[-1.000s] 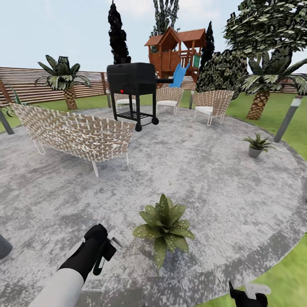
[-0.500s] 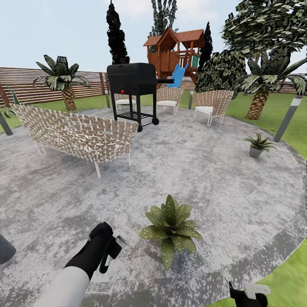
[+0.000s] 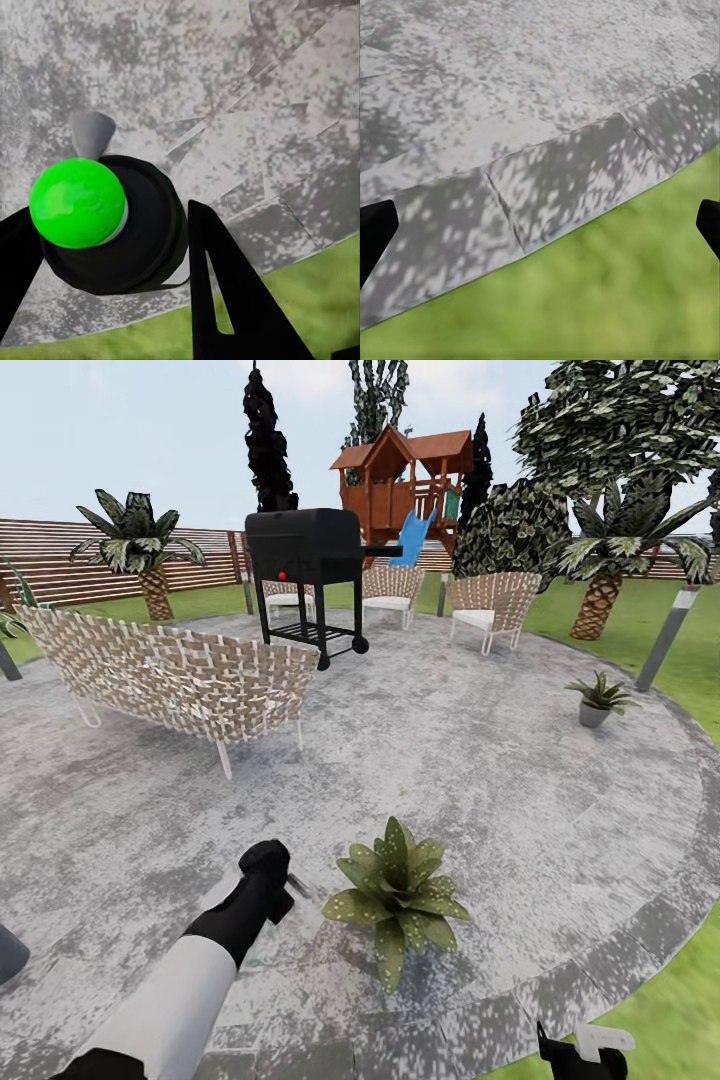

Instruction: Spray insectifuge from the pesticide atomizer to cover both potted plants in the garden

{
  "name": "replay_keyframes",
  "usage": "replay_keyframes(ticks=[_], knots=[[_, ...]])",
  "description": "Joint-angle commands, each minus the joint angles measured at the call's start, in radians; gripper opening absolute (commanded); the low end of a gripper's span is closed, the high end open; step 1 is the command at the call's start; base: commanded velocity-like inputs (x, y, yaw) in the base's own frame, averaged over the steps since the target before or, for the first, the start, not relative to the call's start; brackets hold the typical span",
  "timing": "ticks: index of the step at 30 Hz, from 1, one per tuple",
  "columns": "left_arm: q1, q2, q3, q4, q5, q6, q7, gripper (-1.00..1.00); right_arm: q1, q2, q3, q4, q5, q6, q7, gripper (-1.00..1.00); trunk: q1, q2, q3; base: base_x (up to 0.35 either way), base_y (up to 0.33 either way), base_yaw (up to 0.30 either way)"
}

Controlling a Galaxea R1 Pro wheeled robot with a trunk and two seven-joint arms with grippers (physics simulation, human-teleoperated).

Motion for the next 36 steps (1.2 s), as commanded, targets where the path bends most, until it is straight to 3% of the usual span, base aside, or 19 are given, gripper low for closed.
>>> replay_keyframes(ticks=[1, 4, 7, 9, 14, 21, 24, 27, 30, 32, 36], knots=[[-0.003, -0.001, 0.000, 0.001, -0.013, 0.003, -0.017, -1.00, 0.000, 0.000, 0.009, 0.000, -0.004, -0.001, -0.005, 1.00, 0.000, 0.000, -0.001, 0.000, 0.000, 0.000], [-0.003, 0.000, 0.002, 0.002, -0.012, 0.001, -0.057, -1.00, 0.000, 0.000, 0.009, 0.000, -0.004, -0.001, -0.005, 1.00, 0.000, 0.000, -0.001, 0.000, 0.000, 0.000], [-0.004, 0.004, -0.004, -0.003, -0.018, -0.006, -0.181, -1.00, 0.000, 0.000, 0.009, 0.000, -0.004, -0.001, -0.005, 1.00, 0.000, 0.000, -0.001, 0.000, 0.000, 0.000], [-0.006, 0.002, -0.007, -0.011, -0.044, -0.007, -0.230, -1.00, 0.000, 0.000, 0.008, 0.000, -0.004, -0.001, -0.006, 1.00, 0.000, 0.000, -0.001, 0.000, 0.000, 0.000], [0.002, 0.006, -0.008, -0.013, -0.126, -0.009, -0.252, -1.00, 0.000, 0.000, 0.008, 0.000, -0.004, -0.001, -0.006, 1.00, 0.000, 0.000, -0.001, 0.000, 0.000, 0.000], [0.006, 0.013, -0.012, -0.007, -0.131, -0.017, -0.261, -1.00, 0.000, 0.000, 0.008, 0.000, -0.004, -0.001, -0.006, 1.00, 0.000, 0.000, -0.001, 0.000, 0.000, 0.000], [0.002, 0.011, -0.016, -0.012, -0.133, -0.020, -0.313, -1.00, 0.000, 0.000, 0.008, 0.000, -0.004, -0.002, -0.007, 1.00, 0.000, 0.000, -0.001, 0.000, 0.000, 0.000], [-0.011, 0.011, -0.076, -0.015, -0.139, -0.018, -0.386, -1.00, 0.000, 0.000, 0.007, 0.000, -0.004, -0.001, -0.007, 1.00, 0.000, 0.000, -0.001, 0.000, 0.000, 0.000], [-0.043, 0.012, -0.104, -0.037, -0.141, -0.014, -0.401, -1.00, 0.000, 0.000, 0.007, 0.000, -0.004, -0.001, -0.007, 1.00, 0.000, 0.000, -0.001, 0.121, 0.000, 0.000], [-0.056, 0.011, -0.108, -0.046, -0.160, -0.013, -0.403, -1.00, 0.000, -0.001, 0.007, 0.000, -0.004, -0.001, -0.007, 1.00, 0.000, 0.000, -0.001, 0.286, 0.000, 0.000], [-0.057, 0.007, -0.109, -0.051, -0.237, -0.012, -0.405, -1.00, 0.000, 0.000, 0.007, 0.000, -0.004, -0.001, -0.007, 1.00, 0.000, 0.000, -0.001, 0.320, 0.000, 0.000]])
